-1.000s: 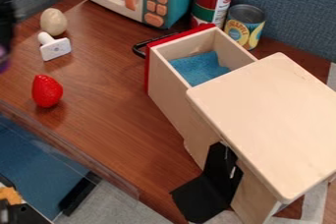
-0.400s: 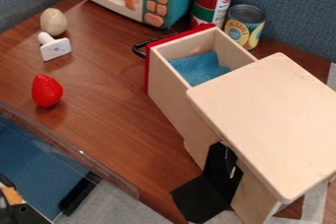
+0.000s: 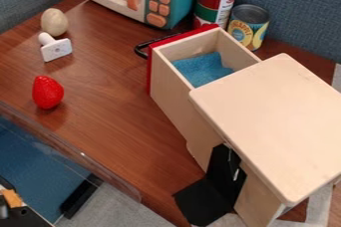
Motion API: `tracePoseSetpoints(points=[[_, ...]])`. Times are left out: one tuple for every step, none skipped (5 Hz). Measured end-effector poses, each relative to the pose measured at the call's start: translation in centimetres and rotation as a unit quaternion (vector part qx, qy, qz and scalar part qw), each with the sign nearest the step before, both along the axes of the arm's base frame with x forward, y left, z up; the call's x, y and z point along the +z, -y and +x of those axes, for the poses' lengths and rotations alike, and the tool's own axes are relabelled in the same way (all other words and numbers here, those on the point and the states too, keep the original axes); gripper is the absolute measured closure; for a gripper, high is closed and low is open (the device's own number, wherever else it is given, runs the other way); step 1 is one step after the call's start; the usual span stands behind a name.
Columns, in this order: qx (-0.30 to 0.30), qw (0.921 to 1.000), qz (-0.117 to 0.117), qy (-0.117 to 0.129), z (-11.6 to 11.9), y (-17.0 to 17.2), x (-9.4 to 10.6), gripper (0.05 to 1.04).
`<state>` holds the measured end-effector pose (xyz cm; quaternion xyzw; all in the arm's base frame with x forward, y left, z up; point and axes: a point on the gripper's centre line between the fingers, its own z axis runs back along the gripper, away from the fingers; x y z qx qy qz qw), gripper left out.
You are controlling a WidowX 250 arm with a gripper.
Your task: Take the cupcake and put it to the lower left side of the table
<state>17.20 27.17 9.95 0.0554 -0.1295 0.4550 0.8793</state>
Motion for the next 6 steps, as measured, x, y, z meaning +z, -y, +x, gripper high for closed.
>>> tracePoseSetpoints(points=[[-0.011,0.9998,0.006,-0.015,0.9,0.9,-1.9,0.258],[-0.017,0.9995,0.016,-0.022,1.8,1.6,-2.7,0.258],[-0.018,0.9993,0.016,-0.029,2.2,2.2,-3.4,0.258],[-0.022,0.9989,0.019,-0.037,2.7,2.5,-4.4,0.258],[-0.020,0.9986,0.022,-0.043,2.7,2.3,-5.0,0.258],[-0.021,0.9982,0.020,-0.052,2.6,2.4,-5.9,0.258]])
